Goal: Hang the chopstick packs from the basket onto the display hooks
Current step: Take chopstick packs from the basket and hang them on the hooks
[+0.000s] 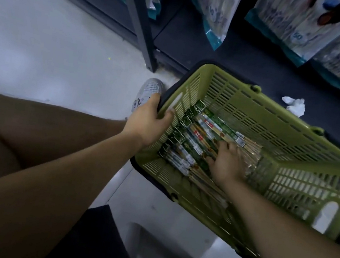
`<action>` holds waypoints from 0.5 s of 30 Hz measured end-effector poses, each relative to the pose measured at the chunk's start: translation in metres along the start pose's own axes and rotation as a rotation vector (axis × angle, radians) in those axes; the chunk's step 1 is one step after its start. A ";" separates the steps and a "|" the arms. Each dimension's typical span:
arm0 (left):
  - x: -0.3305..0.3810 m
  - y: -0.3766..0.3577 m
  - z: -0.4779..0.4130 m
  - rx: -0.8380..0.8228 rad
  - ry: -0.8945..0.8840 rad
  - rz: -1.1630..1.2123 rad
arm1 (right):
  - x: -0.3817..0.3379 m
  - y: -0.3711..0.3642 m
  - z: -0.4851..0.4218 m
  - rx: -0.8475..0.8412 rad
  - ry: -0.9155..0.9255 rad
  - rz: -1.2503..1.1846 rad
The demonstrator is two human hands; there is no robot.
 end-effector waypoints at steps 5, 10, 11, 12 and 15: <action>-0.001 -0.001 0.000 -0.007 -0.004 0.013 | -0.002 0.000 -0.011 -0.036 0.042 0.063; -0.001 -0.001 -0.001 -0.007 0.002 0.022 | -0.004 -0.002 -0.015 -0.111 0.084 0.115; 0.000 -0.001 -0.001 -0.007 0.001 0.022 | -0.004 -0.003 -0.014 -0.135 0.081 0.098; 0.000 -0.001 -0.001 -0.006 -0.002 0.019 | -0.004 -0.004 -0.014 -0.149 0.082 0.088; 0.001 -0.001 -0.001 -0.009 -0.005 0.015 | -0.008 -0.004 -0.010 -0.163 0.116 0.109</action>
Point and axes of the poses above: each hand's wrist, its own z-axis away from the middle knuckle, its own y-axis out of the back of the hand, x = y × z, the point moved 5 cm from there along -z, towards the middle knuckle, and after that the axes turned 9 degrees about z, right-handed, at the moved point
